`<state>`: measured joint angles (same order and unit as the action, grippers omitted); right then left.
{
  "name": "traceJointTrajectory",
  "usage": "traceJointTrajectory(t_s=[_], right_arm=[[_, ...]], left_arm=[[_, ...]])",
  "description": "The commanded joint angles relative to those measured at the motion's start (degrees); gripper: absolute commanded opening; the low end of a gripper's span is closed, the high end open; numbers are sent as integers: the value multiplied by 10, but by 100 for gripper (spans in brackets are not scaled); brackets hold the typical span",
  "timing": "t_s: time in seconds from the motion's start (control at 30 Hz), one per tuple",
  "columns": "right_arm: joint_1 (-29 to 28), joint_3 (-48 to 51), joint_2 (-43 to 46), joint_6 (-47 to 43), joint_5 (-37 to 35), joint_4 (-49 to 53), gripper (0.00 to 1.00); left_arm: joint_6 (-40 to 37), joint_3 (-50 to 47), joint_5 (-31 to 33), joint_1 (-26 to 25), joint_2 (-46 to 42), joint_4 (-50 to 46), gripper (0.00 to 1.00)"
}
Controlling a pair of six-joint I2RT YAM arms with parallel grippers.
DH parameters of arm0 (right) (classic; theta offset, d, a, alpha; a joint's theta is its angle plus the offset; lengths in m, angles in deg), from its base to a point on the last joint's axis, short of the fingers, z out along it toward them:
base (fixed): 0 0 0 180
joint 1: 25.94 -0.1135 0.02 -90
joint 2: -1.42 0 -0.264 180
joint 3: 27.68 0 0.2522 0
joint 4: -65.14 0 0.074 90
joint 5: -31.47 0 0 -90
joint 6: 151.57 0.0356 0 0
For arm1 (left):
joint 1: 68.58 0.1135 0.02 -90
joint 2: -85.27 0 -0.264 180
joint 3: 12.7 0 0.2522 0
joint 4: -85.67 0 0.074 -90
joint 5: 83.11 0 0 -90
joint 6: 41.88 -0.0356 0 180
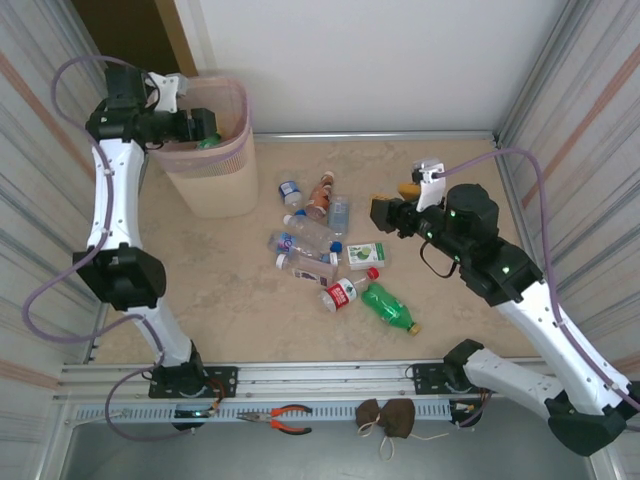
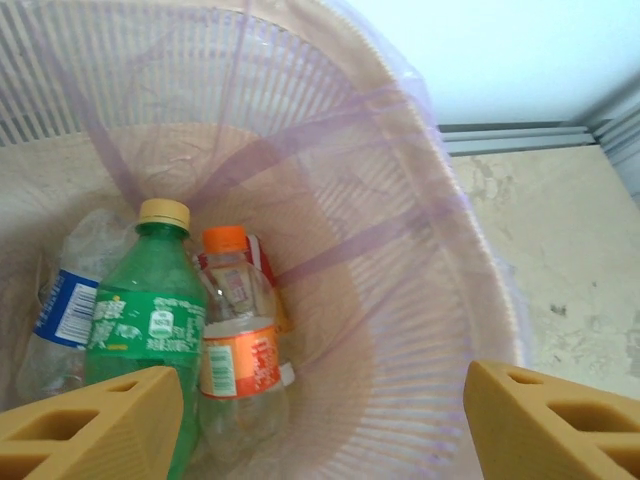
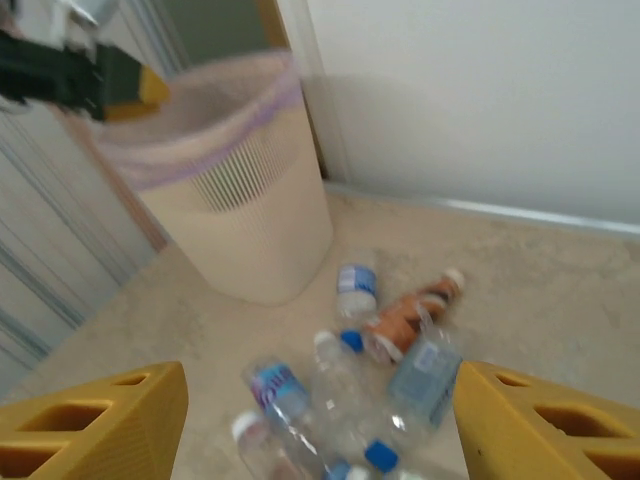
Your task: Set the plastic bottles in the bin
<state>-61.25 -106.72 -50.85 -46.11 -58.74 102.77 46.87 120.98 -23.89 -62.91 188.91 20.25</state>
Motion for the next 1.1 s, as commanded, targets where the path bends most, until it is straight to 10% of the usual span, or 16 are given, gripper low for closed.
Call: traceJointTrajectory(t_s=[0.0, 1.07], right_arm=[[3, -10, -9, -22, -10, 79, 70], [-64, 271, -53, 291, -28, 236, 86]], left_arm=[[11, -40, -42, 5, -53, 38, 74], [78, -381, -117, -1, -273, 188, 74]])
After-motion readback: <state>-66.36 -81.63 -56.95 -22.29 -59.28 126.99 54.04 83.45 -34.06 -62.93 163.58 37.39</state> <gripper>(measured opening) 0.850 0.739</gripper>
